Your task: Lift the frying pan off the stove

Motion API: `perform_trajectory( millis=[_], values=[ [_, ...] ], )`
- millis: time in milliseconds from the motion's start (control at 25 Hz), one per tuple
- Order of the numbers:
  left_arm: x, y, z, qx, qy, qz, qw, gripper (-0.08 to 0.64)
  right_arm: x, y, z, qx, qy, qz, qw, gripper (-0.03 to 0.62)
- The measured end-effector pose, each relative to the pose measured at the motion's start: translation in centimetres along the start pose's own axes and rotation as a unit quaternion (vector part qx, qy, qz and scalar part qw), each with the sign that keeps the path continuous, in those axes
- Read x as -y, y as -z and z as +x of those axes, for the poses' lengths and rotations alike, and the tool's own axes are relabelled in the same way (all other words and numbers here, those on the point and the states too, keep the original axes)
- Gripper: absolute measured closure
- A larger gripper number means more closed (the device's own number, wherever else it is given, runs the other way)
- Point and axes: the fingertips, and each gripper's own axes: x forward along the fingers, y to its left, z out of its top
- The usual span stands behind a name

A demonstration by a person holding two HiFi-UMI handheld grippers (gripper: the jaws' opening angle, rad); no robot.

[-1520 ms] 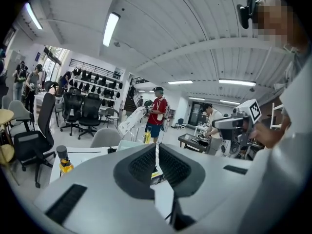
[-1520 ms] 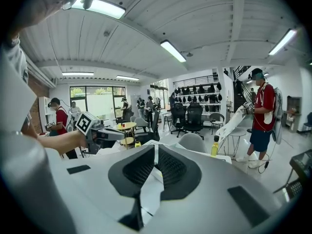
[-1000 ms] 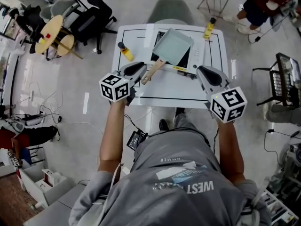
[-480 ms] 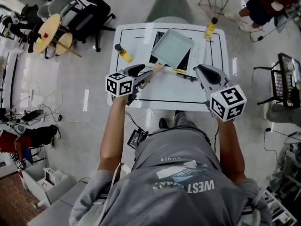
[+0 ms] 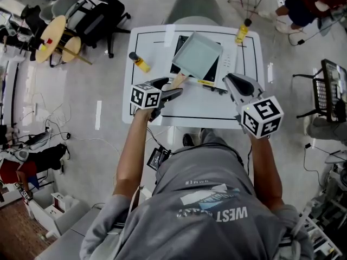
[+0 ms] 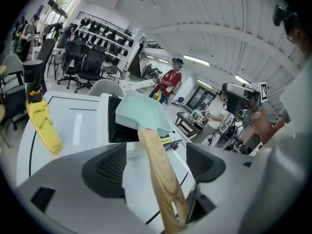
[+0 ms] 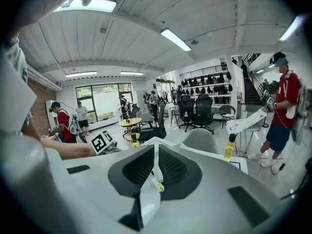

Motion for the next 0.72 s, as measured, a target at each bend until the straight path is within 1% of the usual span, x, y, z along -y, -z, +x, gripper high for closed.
perform_trajectory(
  millis=[200,360,400,480,520,600,720],
  values=[
    [0.0,1.5,0.9,-0.033,0.005,0.003,0.9995,0.198,0.1,0.4,0.5,-0.004,-0.002,0.004,1.0,0.554],
    [0.2,2.5,1.5,-0.054,0.011,-0.002,0.9985,0.203,0.2,0.6,0.8,-0.006,-0.002,0.007,1.0,0.554],
    [0.2,2.7,1.7,-0.062,0.015,-0.004,0.998,0.217,0.3,0.7,0.8,-0.006,-0.001,0.007,1.0,0.554],
    [0.4,3.3,2.1,-0.075,0.023,-0.01,0.9969,0.266,0.4,0.8,0.9,-0.007,-0.001,0.009,1.0,0.554],
    [0.4,3.4,2.2,-0.076,0.028,-0.017,0.9965,0.302,0.4,0.8,0.9,-0.008,-0.001,0.01,1.0,0.554],
    [0.4,3.5,2.5,-0.072,0.036,-0.034,0.9961,0.407,0.6,1.0,1.0,-0.01,0.0,0.012,1.0,0.554],
    [0.3,3.9,3.0,-0.075,0.047,-0.048,0.9949,0.431,0.9,1.3,1.2,-0.013,0.001,0.016,1.0,0.554]
  ],
)
